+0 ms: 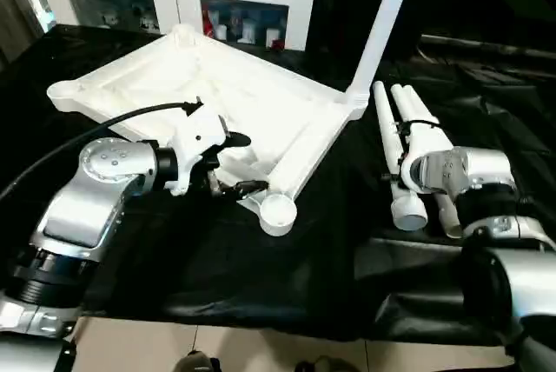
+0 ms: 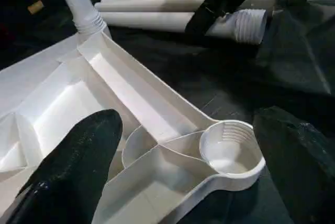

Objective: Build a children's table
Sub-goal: Pick table leg

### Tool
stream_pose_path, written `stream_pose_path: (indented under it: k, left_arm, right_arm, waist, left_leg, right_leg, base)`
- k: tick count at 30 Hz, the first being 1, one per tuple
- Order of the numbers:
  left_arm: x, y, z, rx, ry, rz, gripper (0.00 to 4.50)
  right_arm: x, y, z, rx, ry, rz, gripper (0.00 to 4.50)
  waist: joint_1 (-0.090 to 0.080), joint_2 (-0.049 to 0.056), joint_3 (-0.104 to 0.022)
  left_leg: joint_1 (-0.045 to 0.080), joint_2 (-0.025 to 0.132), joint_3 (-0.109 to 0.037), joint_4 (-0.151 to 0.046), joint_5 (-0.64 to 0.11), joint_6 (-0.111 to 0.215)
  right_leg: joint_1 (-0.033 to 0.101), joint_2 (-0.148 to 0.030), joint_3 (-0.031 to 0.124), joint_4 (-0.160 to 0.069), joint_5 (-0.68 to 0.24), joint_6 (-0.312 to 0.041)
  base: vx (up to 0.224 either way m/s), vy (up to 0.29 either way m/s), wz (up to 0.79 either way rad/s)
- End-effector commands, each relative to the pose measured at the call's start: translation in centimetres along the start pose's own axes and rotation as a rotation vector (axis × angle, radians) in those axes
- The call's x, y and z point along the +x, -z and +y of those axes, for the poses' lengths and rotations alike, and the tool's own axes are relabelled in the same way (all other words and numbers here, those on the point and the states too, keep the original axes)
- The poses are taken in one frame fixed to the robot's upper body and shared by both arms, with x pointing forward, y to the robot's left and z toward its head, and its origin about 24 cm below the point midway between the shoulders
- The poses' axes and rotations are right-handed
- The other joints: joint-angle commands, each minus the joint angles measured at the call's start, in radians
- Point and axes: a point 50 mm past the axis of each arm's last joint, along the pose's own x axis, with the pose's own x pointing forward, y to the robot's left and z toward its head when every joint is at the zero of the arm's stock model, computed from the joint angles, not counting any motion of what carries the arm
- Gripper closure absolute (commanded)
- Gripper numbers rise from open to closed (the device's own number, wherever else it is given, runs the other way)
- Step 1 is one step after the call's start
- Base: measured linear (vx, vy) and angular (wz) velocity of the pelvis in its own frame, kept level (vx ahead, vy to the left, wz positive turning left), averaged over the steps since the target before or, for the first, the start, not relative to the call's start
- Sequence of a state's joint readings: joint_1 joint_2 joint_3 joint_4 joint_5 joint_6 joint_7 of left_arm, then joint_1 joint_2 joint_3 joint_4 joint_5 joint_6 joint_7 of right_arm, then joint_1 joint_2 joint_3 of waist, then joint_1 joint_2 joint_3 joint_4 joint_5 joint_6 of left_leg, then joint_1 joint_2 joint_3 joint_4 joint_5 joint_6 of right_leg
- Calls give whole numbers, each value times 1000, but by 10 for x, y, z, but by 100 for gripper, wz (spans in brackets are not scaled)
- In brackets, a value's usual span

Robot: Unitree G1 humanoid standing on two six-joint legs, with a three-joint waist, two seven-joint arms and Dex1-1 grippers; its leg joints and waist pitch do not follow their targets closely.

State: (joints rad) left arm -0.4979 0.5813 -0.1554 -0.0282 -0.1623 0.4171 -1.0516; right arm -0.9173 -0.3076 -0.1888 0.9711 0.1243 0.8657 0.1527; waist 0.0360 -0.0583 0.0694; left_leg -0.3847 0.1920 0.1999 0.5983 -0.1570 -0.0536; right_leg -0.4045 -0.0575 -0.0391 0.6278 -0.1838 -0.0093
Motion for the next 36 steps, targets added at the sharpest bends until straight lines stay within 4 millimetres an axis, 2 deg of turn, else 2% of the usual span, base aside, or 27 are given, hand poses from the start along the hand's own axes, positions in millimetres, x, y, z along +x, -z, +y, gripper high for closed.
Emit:
stream_pose_path:
  k: [1,2,3,8,9,11,13,16,18,20,23,24,26,27,28,29,30,31,32,33,34,36]
  left_arm:
    - [1,-6,-4,15,42,-6,0]
    - [1,-7,-7,8,62,-14,0]
    - [1,-8,-8,4,73,-17,0]
    - [0,-11,-20,-33,199,-11,0]
    - [-1,-11,-26,-48,257,10,0]
    - [-2,-10,-28,-53,276,20,0]
    - [-2,-9,-31,-55,300,36,0]
    - [-2,-8,-29,-45,288,54,0]
    - [-2,-8,-26,-44,265,58,0]
    - [-2,-9,-25,-45,259,60,0]
    - [-2,-8,-23,-42,242,68,0]
    - [-2,-7,-22,-41,240,79,0]
    - [-2,-7,-22,-41,240,79,0]
    - [0,-8,-21,-40,238,77,0]
    - [0,-8,-21,-40,237,76,0]
    - [2,-11,-17,-30,217,54,0]
    - [5,-15,-9,-24,174,16,0]
    - [6,-15,-9,-24,169,12,0]
    - [7,-16,-7,-26,156,4,0]
    - [10,-18,-3,-34,130,-22,0]
    - [10,-18,-3,-34,130,-22,0]
    - [24,-27,7,-78,33,-123,0]
  right_arm:
    - [-3,-7,-4,-5,3,-2,65]
    - [-3,-7,-4,-6,-2,6,65]
    - [-3,-7,-4,-8,-3,10,74]
    - [-2,-5,-8,-39,12,29,115]
    - [-1,-3,-9,-49,12,39,117]
    - [0,-2,-10,-52,15,42,135]
    - [1,0,-11,-48,16,50,162]
    - [3,4,-12,-32,14,57,169]
    - [4,5,-12,-23,11,57,208]
    - [4,6,-11,-20,11,56,208]
    - [5,6,-12,4,18,44,244]
    - [6,6,-13,37,19,23,249]
    - [6,6,-13,37,19,23,256]
    - [7,5,-15,102,14,-39,263]
    - [7,5,-15,104,14,-40,263]
    - [8,3,-15,141,9,-84,263]
    - [7,-2,-16,176,4,-159,263]
    - [6,-3,-16,177,4,-169,264]
    - [6,-4,-16,182,3,-192,264]
    - [4,-7,-18,201,13,-234,264]
    - [4,-7,-18,201,13,-234,264]
    - [-10,-27,-21,286,-35,-525,264]
  waist:
    - [2,6,-76]
    - [2,4,-76]
    - [3,7,-75]
    - [3,0,-73]
    - [3,-5,-74]
    - [3,-2,-72]
    - [2,-3,-72]
    - [2,-1,-73]
    - [3,0,-73]
    - [2,-2,-73]
    - [3,-1,-74]
    - [4,2,-74]
    - [6,2,-75]
    - [5,7,-75]
    - [6,14,-74]
    - [10,36,-75]
    - [11,25,-75]
    - [12,31,-77]
    - [11,25,-78]
    - [16,38,-80]
    - [13,32,-77]
    - [22,33,-82]
  left_leg:
    - [28,33,-14,-60,-226,-72]
    - [28,33,-14,-59,-226,-70]
    - [27,33,-15,-60,-228,-71]
    - [25,33,-14,-58,-234,-71]
    - [25,34,-14,-57,-232,-72]
    - [24,34,-14,-57,-238,-75]
    - [24,34,-14,-57,-235,-77]
    - [24,34,-14,-57,-236,-79]
    - [24,34,-15,-58,-243,-81]
    - [23,33,-15,-57,-246,-82]
    - [23,33,-16,-58,-241,-82]
    - [23,32,-15,-58,-244,-82]
    - [24,32,-16,-58,-242,-83]
    - [23,32,-16,-58,-248,-87]
    - [26,31,-16,-58,-263,-92]
    - [28,30,-21,-58,-268,-100]
    - [32,30,-16,-57,-284,-98]
    - [30,29,-18,-60,-282,-101]
    - [27,29,-19,-59,-278,-98]
    - [29,28,-20,-57,-270,-96]
    - [27,27,-17,-59,-271,-92]
    - [27,27,-16,-54,-259,-78]
  right_leg:
    - [38,-66,42,-70,-196,-191]
    - [38,-68,42,-69,-205,-192]
    - [37,-68,42,-68,-213,-193]
    - [33,-68,42,-69,-250,-186]
    - [34,-69,41,-68,-257,-180]
    - [32,-69,42,-70,-272,-175]
    - [32,-67,42,-69,-264,-173]
    - [32,-68,42,-69,-261,-172]
    - [32,-69,41,-69,-267,-170]
    - [33,-68,42,-70,-271,-168]
    - [33,-67,41,-68,-258,-169]
    - [33,-67,42,-69,-255,-169]
    - [34,-67,41,-67,-251,-170]
    - [33,-68,41,-68,-242,-172]
    - [30,-66,41,-70,-244,-173]
    - [32,-67,40,-64,-235,-177]
    - [29,-63,41,-72,-223,-174]
    - [33,-62,38,-69,-200,-182]
    - [37,-62,38,-68,-192,-184]
    - [38,-65,38,-63,-182,-191]
    - [38,-62,39,-69,-182,-190]
    - [43,-66,41,-68,-172,-186]
  base:
    - [0,0,0]
    - [0,0,0]
    - [0,0,0]
    - [0,0,0]
    - [0,0,0]
    - [0,0,0]
    - [0,0,0]
    - [0,0,0]
    - [0,0,0]
    - [0,0,0]
    - [0,0,0]
    - [0,0,0]
    - [0,0,0]
    - [0,0,0]
    - [0,0,0]
    - [0,0,0]
    - [0,0,0]
    - [0,0,0]
    - [0,0,0]
    - [0,0,0]
    - [0,0,0]
    - [0,0,0]
